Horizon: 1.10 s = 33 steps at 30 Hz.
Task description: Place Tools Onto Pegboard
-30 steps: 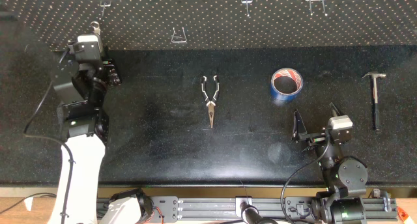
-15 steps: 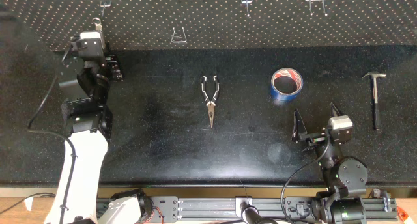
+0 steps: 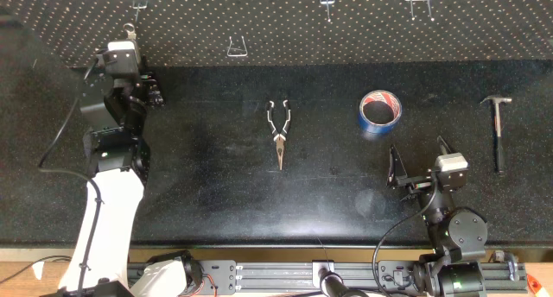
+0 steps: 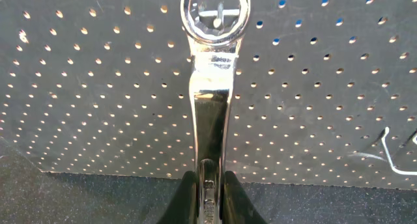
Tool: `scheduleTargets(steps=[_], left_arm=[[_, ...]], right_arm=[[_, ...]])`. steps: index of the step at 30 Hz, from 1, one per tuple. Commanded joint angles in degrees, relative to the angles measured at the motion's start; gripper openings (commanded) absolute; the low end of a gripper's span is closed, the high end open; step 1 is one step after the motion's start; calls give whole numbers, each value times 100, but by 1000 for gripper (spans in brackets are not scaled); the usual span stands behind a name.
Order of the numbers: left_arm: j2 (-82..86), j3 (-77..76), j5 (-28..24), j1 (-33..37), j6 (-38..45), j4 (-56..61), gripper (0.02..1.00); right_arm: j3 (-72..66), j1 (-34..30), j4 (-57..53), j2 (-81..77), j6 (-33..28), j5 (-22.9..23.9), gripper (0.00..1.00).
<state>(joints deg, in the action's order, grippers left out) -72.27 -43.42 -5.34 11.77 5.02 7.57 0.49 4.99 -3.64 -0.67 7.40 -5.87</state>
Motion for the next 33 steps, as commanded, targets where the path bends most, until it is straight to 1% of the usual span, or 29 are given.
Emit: scheduleTargets(steps=[1,33], left_arm=[[-55,-42,85,-17,-52,85,29],[-468,-42,83,-17,-52,616,29]], right_arm=[[-26,35,-17,61,-59,55,943],[-26,35,-20,61,-59,55,943]])
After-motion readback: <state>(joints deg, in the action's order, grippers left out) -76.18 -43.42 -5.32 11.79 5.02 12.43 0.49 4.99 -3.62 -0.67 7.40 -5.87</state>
